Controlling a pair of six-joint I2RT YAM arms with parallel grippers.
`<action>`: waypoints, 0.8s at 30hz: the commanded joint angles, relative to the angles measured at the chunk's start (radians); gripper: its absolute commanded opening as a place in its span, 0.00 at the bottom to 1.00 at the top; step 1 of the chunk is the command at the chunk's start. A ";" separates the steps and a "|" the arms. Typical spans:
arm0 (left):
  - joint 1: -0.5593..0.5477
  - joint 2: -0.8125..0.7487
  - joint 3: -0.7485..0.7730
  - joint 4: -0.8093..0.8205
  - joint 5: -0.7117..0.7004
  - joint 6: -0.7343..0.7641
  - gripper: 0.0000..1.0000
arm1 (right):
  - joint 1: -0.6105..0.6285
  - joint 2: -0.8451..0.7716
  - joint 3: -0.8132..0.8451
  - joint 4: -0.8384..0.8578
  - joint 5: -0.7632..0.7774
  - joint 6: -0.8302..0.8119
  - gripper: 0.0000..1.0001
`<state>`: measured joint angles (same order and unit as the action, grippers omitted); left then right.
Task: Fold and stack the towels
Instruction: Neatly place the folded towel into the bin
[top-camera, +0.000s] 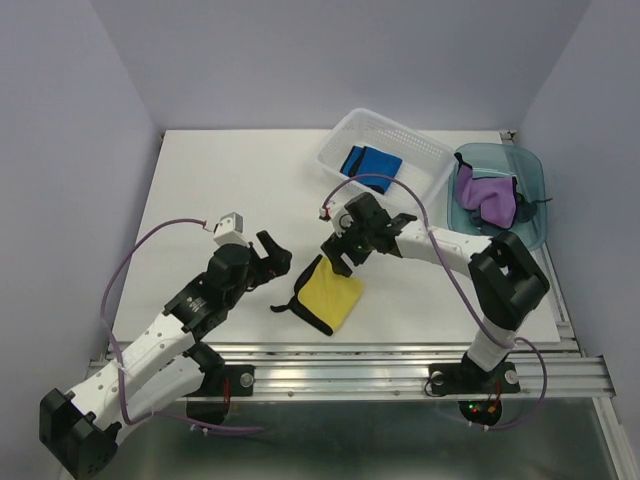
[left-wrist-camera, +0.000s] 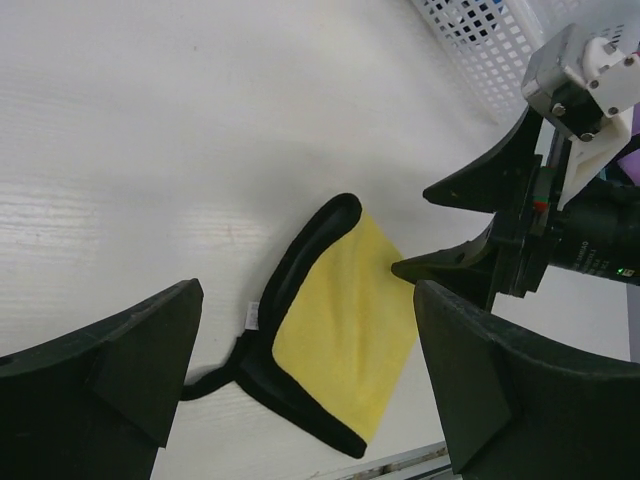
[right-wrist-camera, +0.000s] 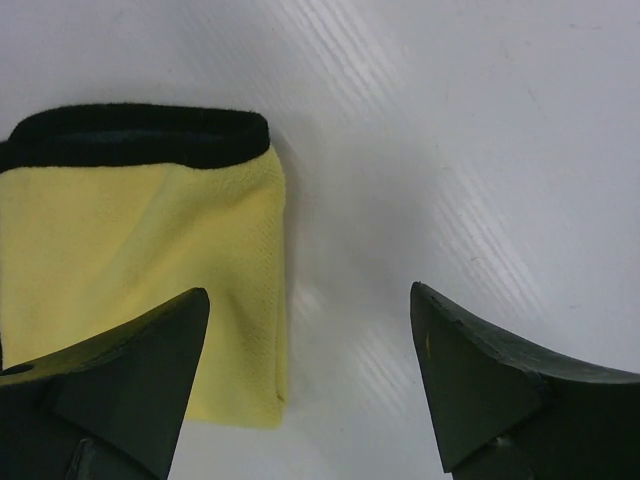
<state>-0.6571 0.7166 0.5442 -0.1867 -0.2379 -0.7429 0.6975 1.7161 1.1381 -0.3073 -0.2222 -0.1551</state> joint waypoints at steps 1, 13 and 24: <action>0.001 0.000 -0.024 0.012 -0.020 -0.016 0.99 | 0.008 0.055 0.048 -0.021 -0.069 -0.052 0.85; 0.001 0.007 -0.043 0.020 -0.023 -0.018 0.99 | 0.046 0.197 0.055 -0.027 0.021 0.011 0.80; 0.001 0.003 -0.044 0.018 -0.015 -0.012 0.99 | 0.125 0.139 -0.035 -0.007 0.095 0.068 0.77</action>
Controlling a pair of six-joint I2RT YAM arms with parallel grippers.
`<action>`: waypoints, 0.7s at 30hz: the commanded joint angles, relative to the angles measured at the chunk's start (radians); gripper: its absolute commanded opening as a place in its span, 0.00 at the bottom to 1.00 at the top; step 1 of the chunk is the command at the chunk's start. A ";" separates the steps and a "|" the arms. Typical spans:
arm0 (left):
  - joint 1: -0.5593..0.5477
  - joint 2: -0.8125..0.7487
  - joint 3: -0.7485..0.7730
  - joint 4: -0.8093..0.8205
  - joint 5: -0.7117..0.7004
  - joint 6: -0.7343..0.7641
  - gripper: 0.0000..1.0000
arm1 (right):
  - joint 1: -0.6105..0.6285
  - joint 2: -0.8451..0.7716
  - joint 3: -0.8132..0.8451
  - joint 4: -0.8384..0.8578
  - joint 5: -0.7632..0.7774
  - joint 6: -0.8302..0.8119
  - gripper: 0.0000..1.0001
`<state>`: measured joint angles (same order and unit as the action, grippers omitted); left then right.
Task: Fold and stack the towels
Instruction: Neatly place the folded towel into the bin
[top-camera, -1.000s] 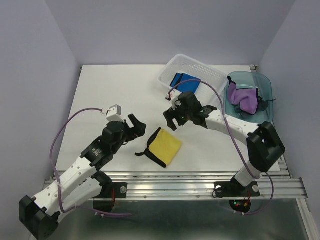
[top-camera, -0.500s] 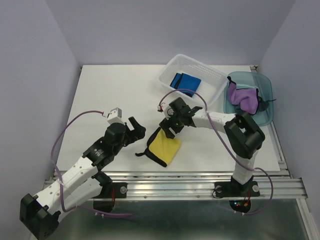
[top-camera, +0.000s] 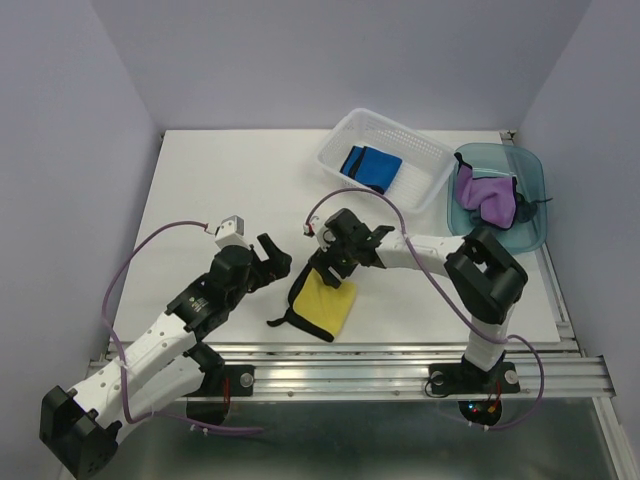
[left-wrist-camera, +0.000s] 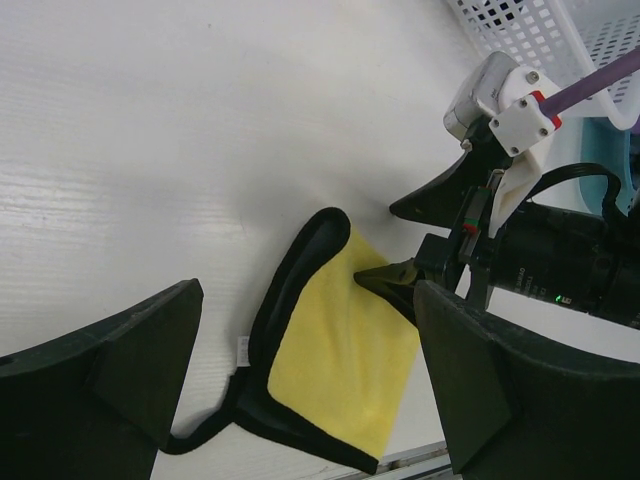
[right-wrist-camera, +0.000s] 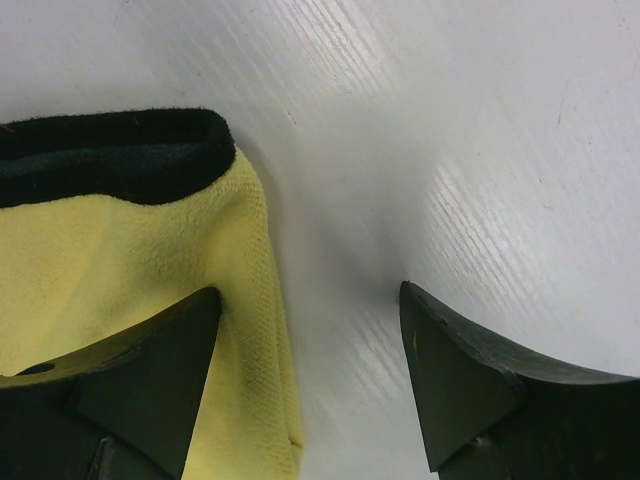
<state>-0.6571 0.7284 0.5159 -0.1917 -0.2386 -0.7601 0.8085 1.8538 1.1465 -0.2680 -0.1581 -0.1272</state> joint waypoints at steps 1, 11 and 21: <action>0.001 -0.009 -0.017 0.023 -0.014 0.005 0.99 | 0.017 -0.002 -0.051 -0.037 0.049 0.052 0.77; 0.002 -0.007 -0.016 0.034 -0.001 0.007 0.99 | 0.021 -0.145 -0.022 0.007 -0.035 0.124 0.77; 0.001 -0.021 -0.019 0.028 -0.004 0.008 0.99 | 0.026 -0.047 -0.016 -0.031 0.038 0.109 0.77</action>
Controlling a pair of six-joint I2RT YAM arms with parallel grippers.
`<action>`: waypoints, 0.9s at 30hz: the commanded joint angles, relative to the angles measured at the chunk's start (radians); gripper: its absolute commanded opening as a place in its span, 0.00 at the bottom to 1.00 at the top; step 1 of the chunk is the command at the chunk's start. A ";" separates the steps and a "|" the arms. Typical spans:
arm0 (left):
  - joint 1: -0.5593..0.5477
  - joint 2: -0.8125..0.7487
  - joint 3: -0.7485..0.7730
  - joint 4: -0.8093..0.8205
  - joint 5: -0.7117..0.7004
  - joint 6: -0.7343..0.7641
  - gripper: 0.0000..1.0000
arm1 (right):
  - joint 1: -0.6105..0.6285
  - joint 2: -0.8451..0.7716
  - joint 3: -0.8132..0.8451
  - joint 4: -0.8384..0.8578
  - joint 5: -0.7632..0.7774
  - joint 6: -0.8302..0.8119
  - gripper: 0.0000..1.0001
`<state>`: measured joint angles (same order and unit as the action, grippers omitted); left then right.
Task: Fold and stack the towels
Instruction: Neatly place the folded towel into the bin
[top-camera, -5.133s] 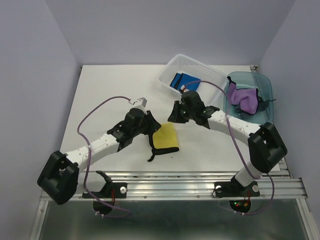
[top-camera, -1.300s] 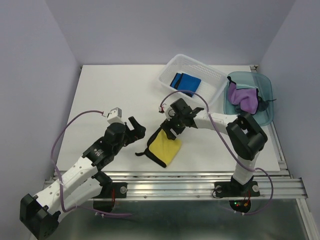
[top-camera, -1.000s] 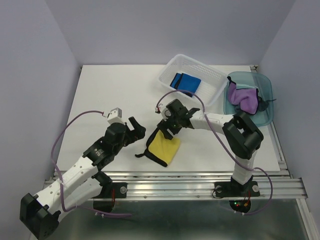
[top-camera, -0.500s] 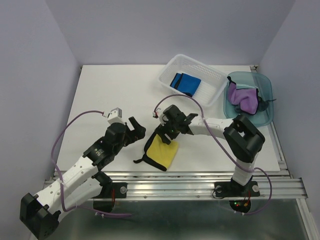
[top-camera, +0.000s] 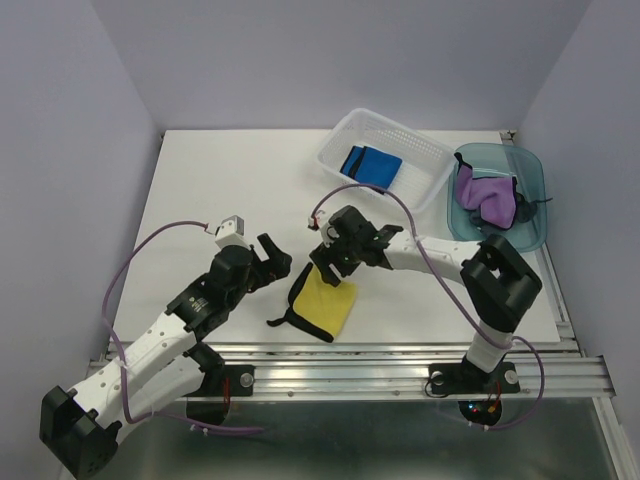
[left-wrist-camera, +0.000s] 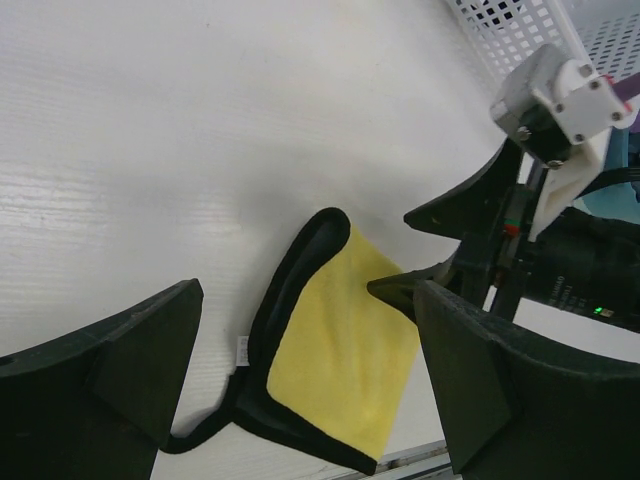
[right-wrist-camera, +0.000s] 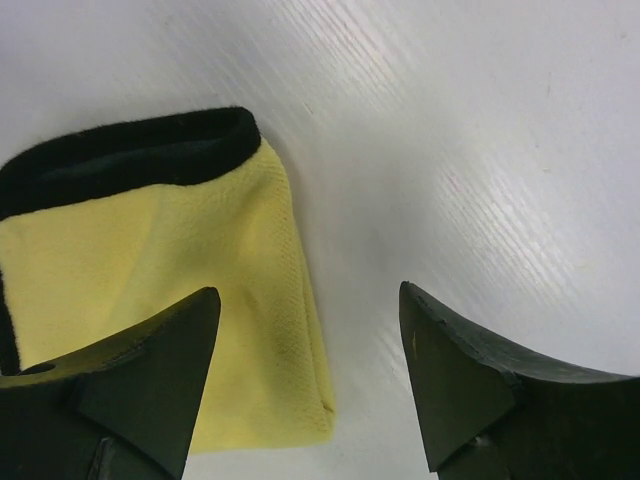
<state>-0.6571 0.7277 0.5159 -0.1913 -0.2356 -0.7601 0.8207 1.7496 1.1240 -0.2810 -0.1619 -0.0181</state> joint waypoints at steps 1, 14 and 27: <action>0.001 -0.020 -0.020 0.029 -0.007 0.008 0.99 | 0.015 0.070 0.013 -0.023 0.041 -0.002 0.77; 0.001 -0.039 -0.025 0.024 -0.011 0.012 0.99 | 0.080 0.185 0.007 -0.099 0.156 0.073 0.59; 0.001 -0.042 -0.007 0.015 -0.039 0.008 0.99 | 0.078 0.027 0.068 -0.029 0.493 0.112 0.01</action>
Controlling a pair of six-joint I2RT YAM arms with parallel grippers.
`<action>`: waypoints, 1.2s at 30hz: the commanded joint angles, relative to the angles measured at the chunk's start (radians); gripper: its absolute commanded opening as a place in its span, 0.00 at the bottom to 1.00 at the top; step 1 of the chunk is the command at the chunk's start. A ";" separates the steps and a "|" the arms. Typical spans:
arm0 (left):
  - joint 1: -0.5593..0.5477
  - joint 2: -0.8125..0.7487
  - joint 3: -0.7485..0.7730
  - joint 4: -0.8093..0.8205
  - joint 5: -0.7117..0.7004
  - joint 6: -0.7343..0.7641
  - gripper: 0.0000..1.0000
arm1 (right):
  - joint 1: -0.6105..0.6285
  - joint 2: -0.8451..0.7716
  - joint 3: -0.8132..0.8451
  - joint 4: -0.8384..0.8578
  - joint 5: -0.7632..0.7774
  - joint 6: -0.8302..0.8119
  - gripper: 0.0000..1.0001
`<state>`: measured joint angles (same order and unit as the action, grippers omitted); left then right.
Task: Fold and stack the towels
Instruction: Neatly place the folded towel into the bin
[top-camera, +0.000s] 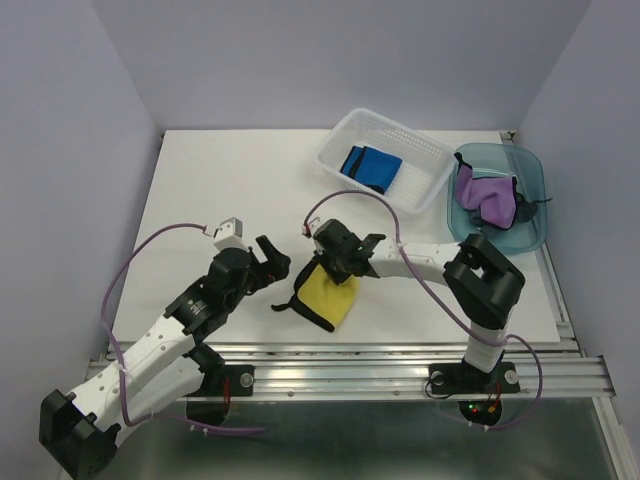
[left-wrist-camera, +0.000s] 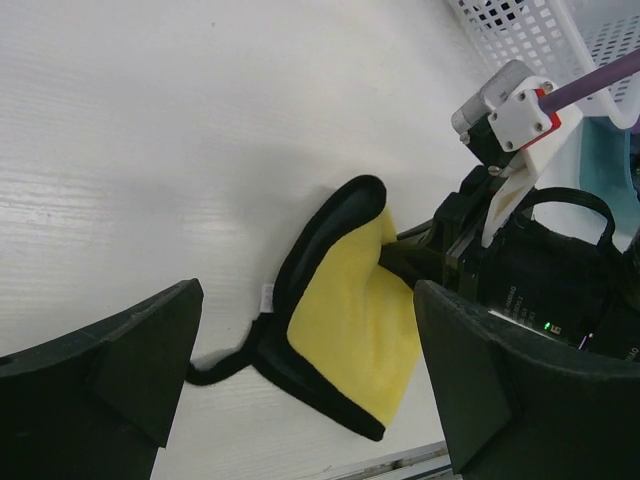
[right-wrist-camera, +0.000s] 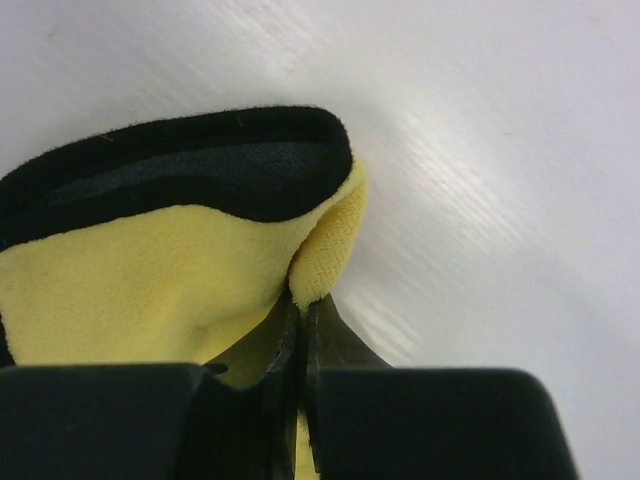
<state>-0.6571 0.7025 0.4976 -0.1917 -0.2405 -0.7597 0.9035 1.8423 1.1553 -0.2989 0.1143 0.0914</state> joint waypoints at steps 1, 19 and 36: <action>0.001 -0.014 0.018 0.009 -0.048 0.007 0.99 | -0.005 -0.077 0.044 0.016 0.287 -0.027 0.01; 0.013 0.091 0.093 0.029 -0.140 0.056 0.99 | -0.147 -0.058 0.263 0.227 0.297 -0.630 0.01; 0.077 0.176 0.134 0.035 -0.158 0.085 0.99 | -0.340 0.043 0.515 0.225 0.205 -0.785 0.01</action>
<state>-0.5941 0.8688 0.5808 -0.1761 -0.3687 -0.6964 0.5957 1.8671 1.5806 -0.1043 0.3584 -0.6518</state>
